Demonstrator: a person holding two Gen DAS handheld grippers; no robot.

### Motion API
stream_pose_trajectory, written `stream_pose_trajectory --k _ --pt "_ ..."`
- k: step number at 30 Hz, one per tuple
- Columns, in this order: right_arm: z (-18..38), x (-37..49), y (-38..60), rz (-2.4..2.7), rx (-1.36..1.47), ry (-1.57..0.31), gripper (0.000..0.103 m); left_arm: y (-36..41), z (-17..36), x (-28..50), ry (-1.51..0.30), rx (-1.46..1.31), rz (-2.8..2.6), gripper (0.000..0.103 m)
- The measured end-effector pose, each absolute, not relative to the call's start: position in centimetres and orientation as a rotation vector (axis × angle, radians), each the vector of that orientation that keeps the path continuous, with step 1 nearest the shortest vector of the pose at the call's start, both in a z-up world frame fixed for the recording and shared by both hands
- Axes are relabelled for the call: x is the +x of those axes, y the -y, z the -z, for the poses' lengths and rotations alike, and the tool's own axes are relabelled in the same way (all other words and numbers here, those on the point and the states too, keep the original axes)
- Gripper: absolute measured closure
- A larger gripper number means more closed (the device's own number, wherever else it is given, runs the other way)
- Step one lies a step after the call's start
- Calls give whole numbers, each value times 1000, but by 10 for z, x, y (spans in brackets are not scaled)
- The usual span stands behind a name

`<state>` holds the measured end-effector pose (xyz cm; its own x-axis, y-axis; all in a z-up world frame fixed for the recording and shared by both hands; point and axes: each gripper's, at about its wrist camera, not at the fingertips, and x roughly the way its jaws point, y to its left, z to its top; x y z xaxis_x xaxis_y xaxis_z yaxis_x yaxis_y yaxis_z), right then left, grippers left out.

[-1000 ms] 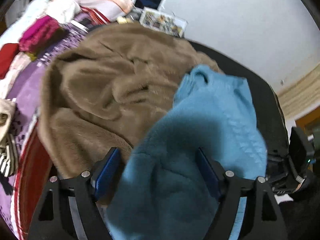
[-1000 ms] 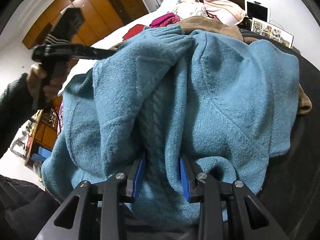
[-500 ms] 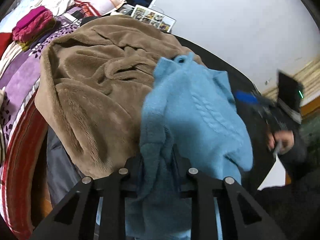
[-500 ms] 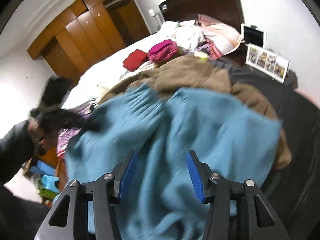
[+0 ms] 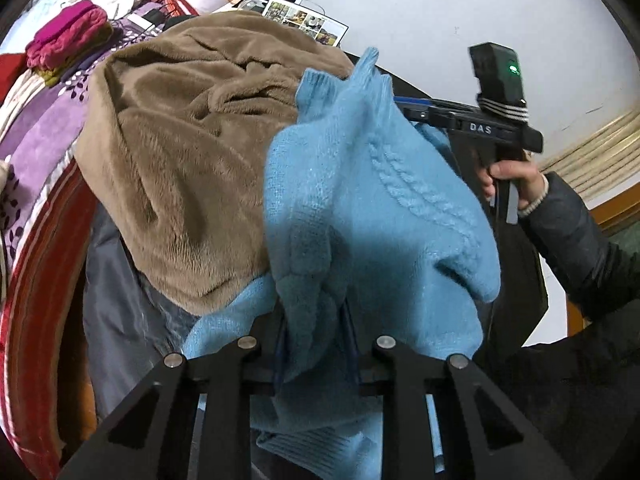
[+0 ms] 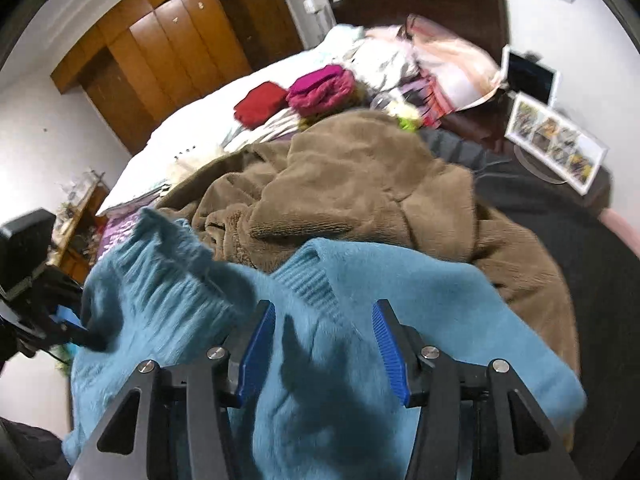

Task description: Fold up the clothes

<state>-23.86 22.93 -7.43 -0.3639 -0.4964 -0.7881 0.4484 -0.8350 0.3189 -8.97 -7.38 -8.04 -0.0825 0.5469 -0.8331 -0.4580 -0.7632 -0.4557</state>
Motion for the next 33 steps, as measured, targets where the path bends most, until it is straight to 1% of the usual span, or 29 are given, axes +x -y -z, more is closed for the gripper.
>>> stream_pose_trajectory --k 2,6,8,9,10,11,12,13,14,15,17,19,20,22,28,33 --pt "81 -241 -228 2117 1333 94 50 75 82 -91 113 -1518 -1912 77" --pt "85 -231 -222 2005 1363 35 50 74 85 -101 130 -1512 -1926 77" --pt "86 -224 -218 1976 1382 -16 51 74 89 -110 150 -1520 -1937 74" --pt "87 -222 -217 1975 1391 -36 51 74 91 -115 165 -1525 -1942 70" --pt "87 -220 -216 1977 1399 -53 53 74 93 -119 186 -1527 -1943 66" --pt "87 -219 -215 1983 1406 -71 56 75 94 -124 213 -1529 -1944 63" --pt "87 -219 -214 1998 1412 -92 62 75 97 -130 248 -1530 -1938 61" --pt "87 -218 -214 2020 1416 -105 66 74 98 -133 270 -1531 -1932 59" --pt "87 -217 -214 2041 1417 -109 66 71 101 -139 283 -1533 -1929 59" --pt "87 -216 -214 2063 1418 -114 69 69 103 -143 287 -1539 -1929 59" --pt "84 -212 -215 2114 1411 -138 73 66 101 -143 287 -1541 -1917 59" --pt "76 -202 -216 2199 1379 -188 77 62 98 -140 270 -1532 -1913 76" --pt "71 -196 -216 2247 1354 -222 78 61 96 -138 261 -1527 -1911 76" --pt "58 -185 -219 2344 1300 -282 79 60 90 -134 251 -1518 -1928 80" --pt "9 -150 -242 2680 1084 -383 79 64 62 -121 289 -1473 -2027 83" --pt "-28 -121 -275 2910 960 -292 79 52 20 -108 271 -1360 -2189 83"
